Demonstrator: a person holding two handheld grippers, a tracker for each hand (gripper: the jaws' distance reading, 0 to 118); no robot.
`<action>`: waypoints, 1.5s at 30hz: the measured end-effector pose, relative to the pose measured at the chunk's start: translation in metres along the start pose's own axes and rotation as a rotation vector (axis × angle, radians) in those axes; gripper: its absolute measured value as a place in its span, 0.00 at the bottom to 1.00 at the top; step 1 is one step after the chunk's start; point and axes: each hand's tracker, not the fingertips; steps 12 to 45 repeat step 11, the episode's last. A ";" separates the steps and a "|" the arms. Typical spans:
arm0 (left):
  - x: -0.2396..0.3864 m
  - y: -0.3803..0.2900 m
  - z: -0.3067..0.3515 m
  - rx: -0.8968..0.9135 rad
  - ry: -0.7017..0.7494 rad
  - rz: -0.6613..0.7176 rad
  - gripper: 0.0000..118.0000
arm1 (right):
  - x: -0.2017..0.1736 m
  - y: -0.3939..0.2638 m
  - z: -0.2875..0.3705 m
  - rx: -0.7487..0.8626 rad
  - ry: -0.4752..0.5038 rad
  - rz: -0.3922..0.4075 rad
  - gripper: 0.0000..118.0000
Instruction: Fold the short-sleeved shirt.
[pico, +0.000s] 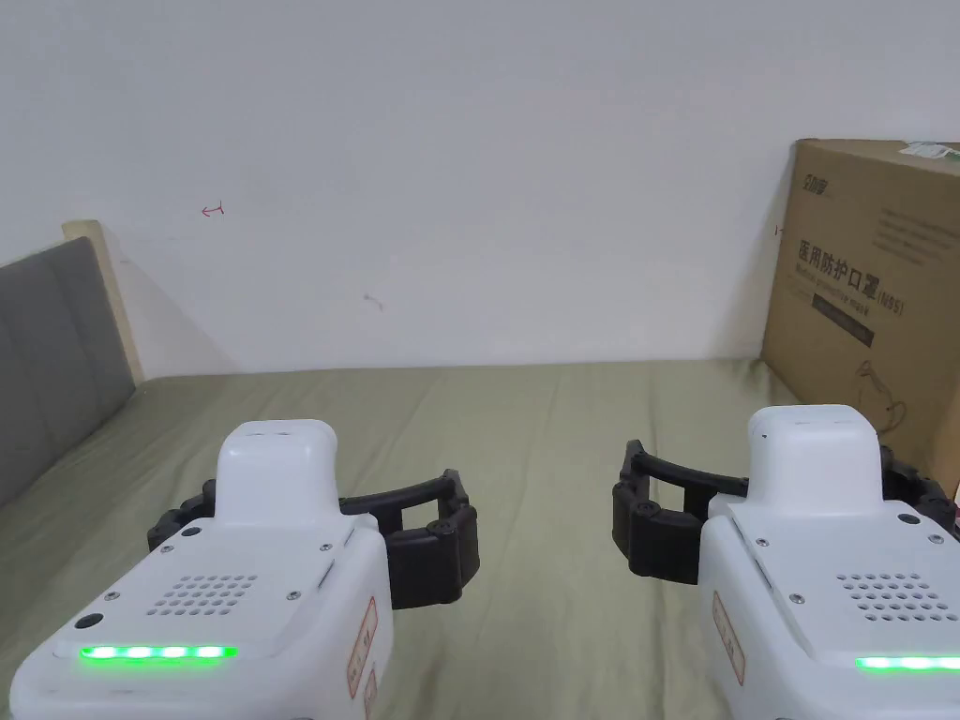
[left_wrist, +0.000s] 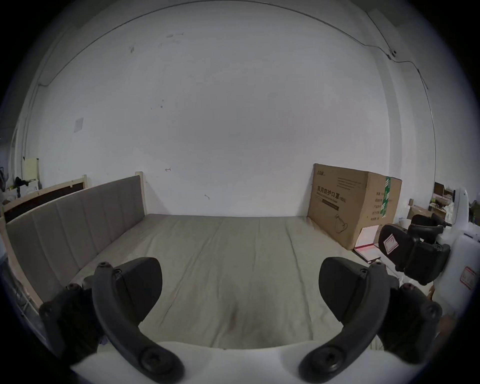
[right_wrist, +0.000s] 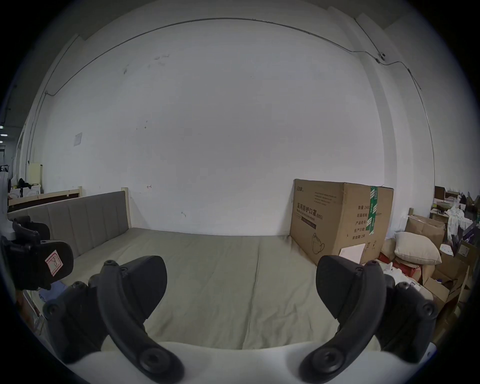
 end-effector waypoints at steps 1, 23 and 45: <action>0.001 -0.001 0.001 0.009 0.011 -0.007 1.00 | 0.000 0.000 0.000 -0.001 -0.002 0.000 0.97; -0.002 -0.003 0.000 0.053 0.036 -0.013 1.00 | -0.002 -0.002 -0.002 -0.010 -0.002 0.009 0.97; -0.002 -0.003 0.000 0.053 0.036 -0.013 1.00 | -0.002 -0.002 -0.002 -0.010 -0.002 0.009 0.97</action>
